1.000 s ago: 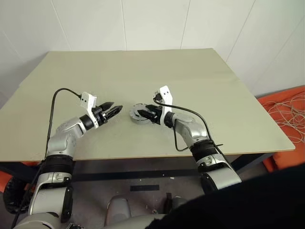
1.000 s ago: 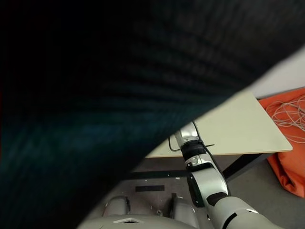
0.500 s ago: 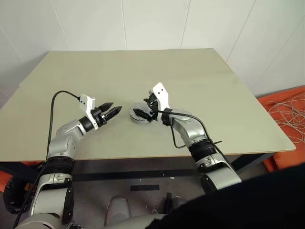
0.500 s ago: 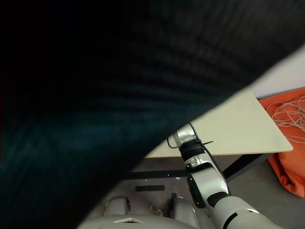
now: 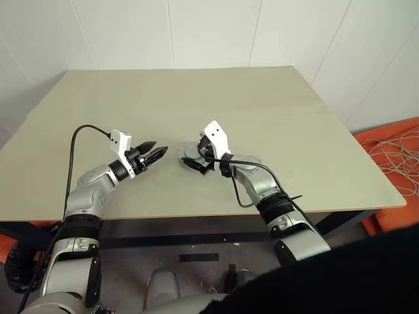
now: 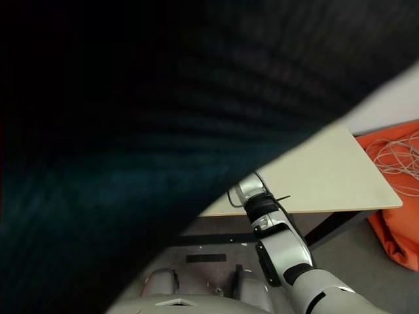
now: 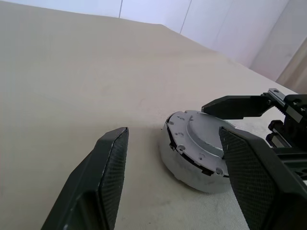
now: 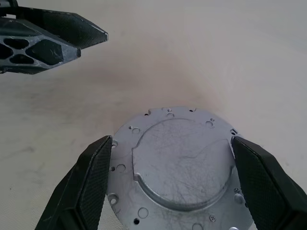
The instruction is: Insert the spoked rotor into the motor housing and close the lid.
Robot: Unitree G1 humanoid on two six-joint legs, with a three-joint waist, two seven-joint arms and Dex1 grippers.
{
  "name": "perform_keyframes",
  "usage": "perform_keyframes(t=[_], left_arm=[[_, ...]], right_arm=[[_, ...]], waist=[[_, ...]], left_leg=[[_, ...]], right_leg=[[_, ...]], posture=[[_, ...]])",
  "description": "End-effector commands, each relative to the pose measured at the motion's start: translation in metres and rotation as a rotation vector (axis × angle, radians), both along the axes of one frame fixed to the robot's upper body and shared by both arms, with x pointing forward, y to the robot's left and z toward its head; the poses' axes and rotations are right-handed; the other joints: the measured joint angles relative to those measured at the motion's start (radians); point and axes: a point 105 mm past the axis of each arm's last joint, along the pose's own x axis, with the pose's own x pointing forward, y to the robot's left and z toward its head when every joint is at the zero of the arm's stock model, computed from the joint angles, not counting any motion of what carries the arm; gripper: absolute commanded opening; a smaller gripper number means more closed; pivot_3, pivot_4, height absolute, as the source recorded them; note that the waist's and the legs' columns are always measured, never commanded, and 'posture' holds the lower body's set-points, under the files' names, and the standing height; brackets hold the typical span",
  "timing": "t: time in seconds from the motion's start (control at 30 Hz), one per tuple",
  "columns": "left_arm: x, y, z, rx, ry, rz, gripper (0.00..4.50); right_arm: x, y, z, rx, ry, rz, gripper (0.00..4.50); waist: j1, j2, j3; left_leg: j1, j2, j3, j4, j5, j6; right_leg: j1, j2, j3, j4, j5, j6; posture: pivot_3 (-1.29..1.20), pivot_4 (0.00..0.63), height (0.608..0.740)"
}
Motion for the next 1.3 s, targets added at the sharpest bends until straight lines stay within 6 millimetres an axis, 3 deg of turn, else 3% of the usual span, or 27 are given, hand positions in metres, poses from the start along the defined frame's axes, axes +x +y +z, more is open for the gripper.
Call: perform_keyframes(t=[0.03, 0.33, 0.5, 0.53, 0.8, 1.07, 1.3], left_arm=[[0.003, 0.003, 0.018, -0.006, -0.057, 0.0, 3.19], [0.002, 0.002, 0.017, -0.011, -0.049, -0.005, 3.19], [0.001, 0.003, 0.017, -0.013, -0.044, -0.005, 3.19], [0.0, 0.004, 0.017, -0.015, -0.042, -0.004, 3.19], [0.0, 0.007, 0.017, -0.017, -0.036, 0.006, 3.19], [0.0, 0.01, 0.016, -0.016, -0.018, 0.028, 3.19], [-0.003, 0.009, 0.014, -0.02, -0.007, 0.026, 3.19]], right_arm=[[0.004, 0.004, 0.007, 0.005, -0.039, 0.0, 4.46], [0.011, 0.001, 0.005, 0.004, -0.031, -0.042, 4.46], [0.013, -0.001, 0.003, 0.002, -0.027, -0.06, 3.18], [0.013, -0.001, 0.003, 0.002, -0.027, -0.061, 3.13], [0.012, -0.002, -0.002, -0.016, -0.025, -0.058, 3.13], [0.006, -0.005, -0.025, -0.118, 0.011, -0.04, 3.13], [0.012, -0.01, -0.024, -0.136, 0.02, -0.078, 3.13]], waist=[[0.0, 0.0, 0.0], [-0.001, 0.0, 0.0], [-0.001, 0.0, 0.0], [-0.001, 0.0, 0.0], [0.0, 0.0, 0.0], [-0.001, 0.0, 0.0], [-0.002, 0.0, 0.0]], left_leg=[[0.0, 0.0, 0.0, 0.0, 0.0, 0.0], [0.001, 0.0, 0.0, 0.0, 0.0, 0.0], [0.0, 0.0, 0.0, 0.0, 0.0, 0.0], [0.0, 0.0, 0.0, 0.0, 0.0, 0.0], [0.0, 0.0, 0.0, 0.0, 0.0, 0.0], [0.001, 0.0, 0.0, 0.0, 0.0, 0.0], [0.004, 0.0, 0.0, 0.0, 0.0, 0.001]], right_leg=[[0.0, 0.0, 0.0, 0.0, 0.0, 0.0], [0.0, 0.0, 0.0, 0.0, 0.0, 0.0], [0.0, 0.0, 0.0, 0.0, 0.0, 0.0], [0.0, 0.0, 0.0, 0.0, 0.0, 0.0], [0.0, 0.0, 0.0, 0.0, 0.0, 0.0], [0.0, 0.0, 0.0, 0.0, 0.0, 0.0], [0.003, 0.0, 0.0, 0.0, 0.0, 0.0]], posture=[[0.0, 0.0, 0.74], [0.0, 0.0, 0.74], [0.0, 0.0, 0.74], [0.0, 0.0, 0.74], [0.0, 0.0, 0.74], [0.0, 0.0, 0.74], [0.0, 0.0, 0.74]])
